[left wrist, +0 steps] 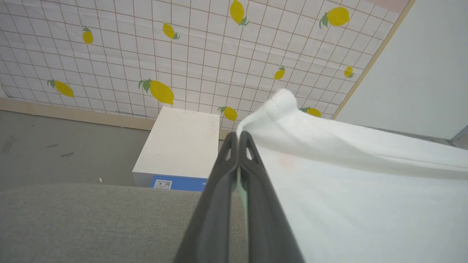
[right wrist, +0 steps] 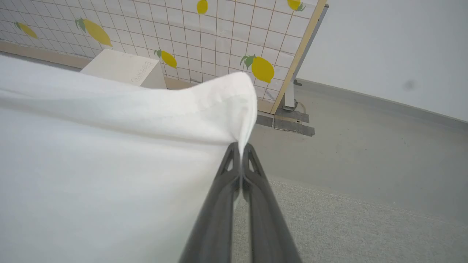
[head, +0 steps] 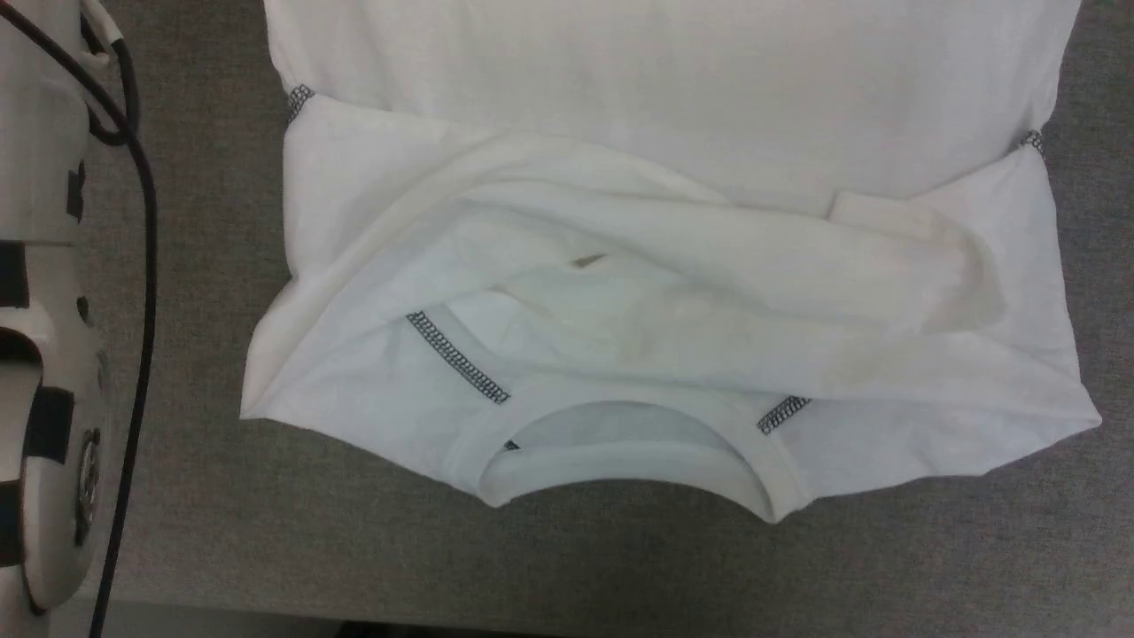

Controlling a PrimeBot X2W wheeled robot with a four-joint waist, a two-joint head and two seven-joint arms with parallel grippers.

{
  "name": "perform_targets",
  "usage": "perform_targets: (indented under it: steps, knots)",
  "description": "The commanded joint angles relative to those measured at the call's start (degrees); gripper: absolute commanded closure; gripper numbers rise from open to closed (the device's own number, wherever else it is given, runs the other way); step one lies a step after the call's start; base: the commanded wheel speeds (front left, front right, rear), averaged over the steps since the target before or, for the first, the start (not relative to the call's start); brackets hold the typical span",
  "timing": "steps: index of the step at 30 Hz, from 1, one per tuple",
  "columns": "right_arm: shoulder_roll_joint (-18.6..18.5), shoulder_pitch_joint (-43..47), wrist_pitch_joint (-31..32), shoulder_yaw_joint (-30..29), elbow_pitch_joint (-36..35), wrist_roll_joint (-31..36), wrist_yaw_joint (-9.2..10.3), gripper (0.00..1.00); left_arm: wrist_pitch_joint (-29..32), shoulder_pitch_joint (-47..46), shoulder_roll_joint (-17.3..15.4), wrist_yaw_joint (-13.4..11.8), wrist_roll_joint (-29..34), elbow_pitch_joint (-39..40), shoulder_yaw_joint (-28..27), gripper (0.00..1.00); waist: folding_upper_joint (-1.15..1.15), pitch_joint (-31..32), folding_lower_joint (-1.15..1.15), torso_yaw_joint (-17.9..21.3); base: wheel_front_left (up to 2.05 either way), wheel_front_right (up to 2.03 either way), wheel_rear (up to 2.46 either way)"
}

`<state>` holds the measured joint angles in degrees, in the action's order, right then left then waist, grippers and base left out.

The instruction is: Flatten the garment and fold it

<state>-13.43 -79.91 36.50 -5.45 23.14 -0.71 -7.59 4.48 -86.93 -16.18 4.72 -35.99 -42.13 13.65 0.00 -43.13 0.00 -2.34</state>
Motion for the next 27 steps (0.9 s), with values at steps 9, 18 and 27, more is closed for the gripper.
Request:
perform_targets:
  steps: [9,18,27]
  knots:
    - [0.0,2.4,-5.4,1.2,3.8,-2.8,0.1,1.0,-4.1,2.6,1.3,2.4,-1.9,-4.1,2.2,1.0,0.0,5.5,0.0,-1.0,0.0,0.0,0.0]
    - [-2.4,16.9,-7.6,3.4,1.2,-12.8,0.1,1.0,-6.1,16.8,-0.4,2.7,-10.7,2.8,9.5,1.0,0.0,15.8,0.0,-2.0,0.0,0.0,0.0]
    - [-1.2,35.7,-7.9,0.0,-5.2,-19.7,0.1,1.0,-9.5,33.2,-2.7,2.8,-17.6,10.8,14.2,1.0,0.0,25.7,0.0,-2.9,0.0,0.0,0.0]
